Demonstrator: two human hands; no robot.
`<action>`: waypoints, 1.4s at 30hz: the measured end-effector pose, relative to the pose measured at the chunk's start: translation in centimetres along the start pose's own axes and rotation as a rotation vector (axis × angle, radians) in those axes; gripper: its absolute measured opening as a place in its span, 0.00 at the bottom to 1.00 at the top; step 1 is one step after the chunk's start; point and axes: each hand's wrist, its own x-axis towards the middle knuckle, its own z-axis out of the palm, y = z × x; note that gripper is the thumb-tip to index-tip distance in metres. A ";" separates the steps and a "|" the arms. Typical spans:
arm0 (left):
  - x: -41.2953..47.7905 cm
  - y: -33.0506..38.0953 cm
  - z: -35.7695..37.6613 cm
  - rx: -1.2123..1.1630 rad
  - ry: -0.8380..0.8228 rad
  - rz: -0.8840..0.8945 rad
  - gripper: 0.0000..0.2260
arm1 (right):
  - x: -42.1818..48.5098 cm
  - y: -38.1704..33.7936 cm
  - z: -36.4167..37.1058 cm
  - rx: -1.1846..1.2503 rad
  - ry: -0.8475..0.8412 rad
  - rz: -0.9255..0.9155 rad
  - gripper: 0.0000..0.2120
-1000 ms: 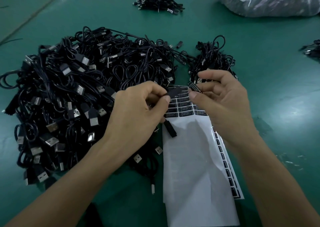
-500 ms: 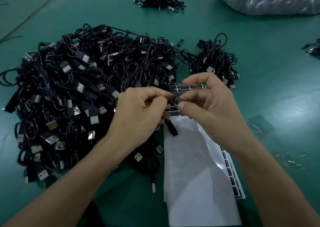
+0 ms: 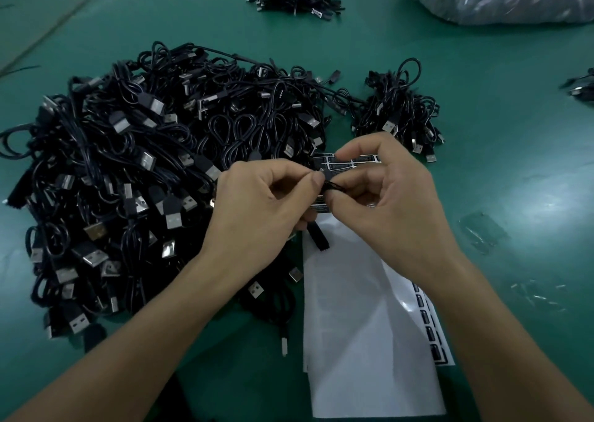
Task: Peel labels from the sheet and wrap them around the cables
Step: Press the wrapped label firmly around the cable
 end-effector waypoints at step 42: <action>-0.6 0.5 0.7 0.031 -0.011 -0.017 0.21 | -0.3 -0.5 2.4 0.342 0.282 0.245 0.10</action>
